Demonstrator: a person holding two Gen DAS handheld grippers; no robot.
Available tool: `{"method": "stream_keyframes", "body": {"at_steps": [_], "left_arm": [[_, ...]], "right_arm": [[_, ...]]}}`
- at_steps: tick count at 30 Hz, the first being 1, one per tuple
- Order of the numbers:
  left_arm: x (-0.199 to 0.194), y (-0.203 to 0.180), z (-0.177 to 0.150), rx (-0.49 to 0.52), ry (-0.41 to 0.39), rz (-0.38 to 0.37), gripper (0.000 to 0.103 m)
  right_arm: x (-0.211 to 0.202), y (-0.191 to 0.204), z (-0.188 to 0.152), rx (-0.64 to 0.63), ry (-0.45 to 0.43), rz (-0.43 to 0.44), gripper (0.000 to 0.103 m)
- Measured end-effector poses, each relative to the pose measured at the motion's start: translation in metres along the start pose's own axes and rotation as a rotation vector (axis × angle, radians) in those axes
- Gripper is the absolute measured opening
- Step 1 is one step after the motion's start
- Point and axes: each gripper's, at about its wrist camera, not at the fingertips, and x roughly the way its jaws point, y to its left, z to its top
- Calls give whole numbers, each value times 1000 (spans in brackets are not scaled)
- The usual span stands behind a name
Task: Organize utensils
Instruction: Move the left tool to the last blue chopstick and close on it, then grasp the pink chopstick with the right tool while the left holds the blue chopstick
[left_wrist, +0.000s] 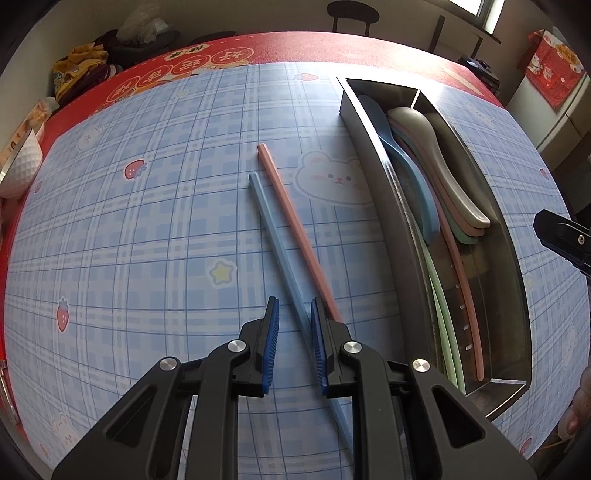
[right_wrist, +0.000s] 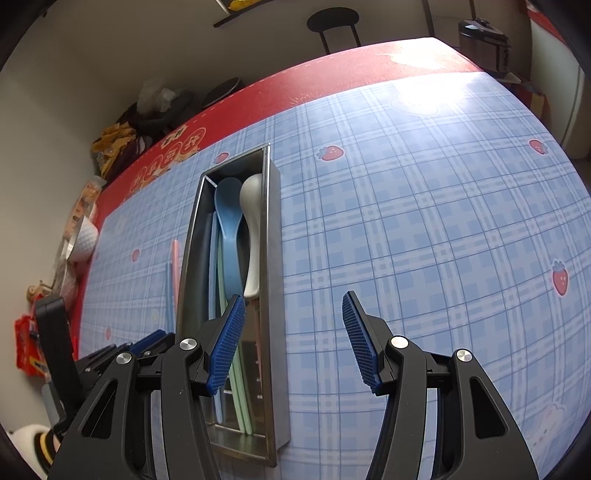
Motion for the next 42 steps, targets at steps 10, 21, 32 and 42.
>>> {"method": "stream_keyframes", "body": {"at_steps": [10, 21, 32, 42], "left_arm": [[-5, 4, -7, -17, -7, -3, 7], [-26, 27, -14, -77, -38, -32, 6], [-57, 79, -31, -159, -99, 5, 6], [-77, 143, -51, -258, -141, 36, 6]], "right_arm": [[-10, -2, -7, 4, -12, -8, 54], [-13, 4, -14, 14, -11, -24, 54], [8, 80, -14, -153, 5, 8, 53], [61, 168, -22, -374, 92, -46, 53]]}}
